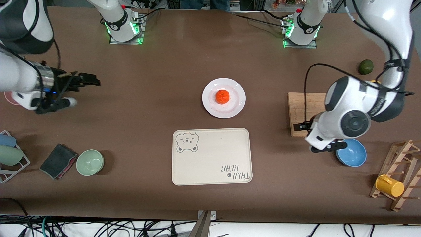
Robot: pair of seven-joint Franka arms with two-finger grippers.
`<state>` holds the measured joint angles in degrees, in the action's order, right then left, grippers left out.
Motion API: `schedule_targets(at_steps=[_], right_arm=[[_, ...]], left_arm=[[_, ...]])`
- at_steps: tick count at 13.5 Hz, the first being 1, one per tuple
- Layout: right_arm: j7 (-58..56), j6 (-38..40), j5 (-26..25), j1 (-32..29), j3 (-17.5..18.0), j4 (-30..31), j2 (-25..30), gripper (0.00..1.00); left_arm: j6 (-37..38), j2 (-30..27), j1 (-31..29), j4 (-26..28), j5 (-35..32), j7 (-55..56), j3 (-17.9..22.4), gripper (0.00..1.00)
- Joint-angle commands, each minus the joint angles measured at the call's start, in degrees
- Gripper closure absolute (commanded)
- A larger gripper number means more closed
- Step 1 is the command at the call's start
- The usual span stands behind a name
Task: Place orange and plate with both arms
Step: 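Release the orange and raise the left gripper while the right gripper reaches the plate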
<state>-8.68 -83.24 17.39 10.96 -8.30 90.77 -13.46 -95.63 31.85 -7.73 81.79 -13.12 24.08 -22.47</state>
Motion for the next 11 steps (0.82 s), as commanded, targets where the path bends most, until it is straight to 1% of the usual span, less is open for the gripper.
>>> schedule_targets(at_steps=[1, 2, 3, 4, 5, 7, 8, 9, 11], right_arm=[[1.64, -5.75, 9.64, 0.28, -0.22, 3.42, -2.53, 0.00], [1.65, -9.36, 12.37, 1.42, -0.22, 5.80, -2.54, 0.00], [1.82, -12.53, 16.49, 2.91, -0.14, 8.26, -2.63, 0.00], [2.00, -15.69, 22.10, 5.01, -0.13, 10.46, -2.71, 0.00], [2.00, -19.03, 26.07, 7.30, -0.13, 12.65, -3.58, 0.00], [2.00, -28.42, 28.92, 12.39, 0.39, 15.82, -4.47, 0.00], [2.00, -33.69, 31.19, 15.38, 0.57, 16.88, -6.04, 0.00], [1.91, -37.39, 35.13, 17.58, 0.57, 17.07, -7.79, 0.00], [0.78, -43.81, 44.53, 21.89, 0.57, 17.07, -11.14, 0.00]], left_arm=[[1.06, -2.40, -3.85, -2.33, -0.52, -10.59, -0.82, 0.00], [1.06, -3.54, -6.74, -2.25, 1.58, -13.59, -0.99, 0.00], [1.06, -4.77, -9.03, -2.25, 4.91, -15.10, -0.82, 0.00], [0.89, -5.74, -10.36, -2.25, 6.25, -15.20, -0.82, 0.00], [0.89, -6.36, -10.72, -2.25, 6.52, -15.20, -0.82, 0.00], [0.89, -7.85, -10.90, -2.25, 6.52, -15.20, -0.64, 0.00], [0.97, -8.73, -11.94, -2.25, 6.70, -15.37, -0.73, 0.00], [1.15, -9.43, -12.65, -2.25, 6.70, -15.29, -0.99, 0.00], [1.67, -11.36, -12.74, -2.16, 6.70, -15.29, -0.99, 0.00]])
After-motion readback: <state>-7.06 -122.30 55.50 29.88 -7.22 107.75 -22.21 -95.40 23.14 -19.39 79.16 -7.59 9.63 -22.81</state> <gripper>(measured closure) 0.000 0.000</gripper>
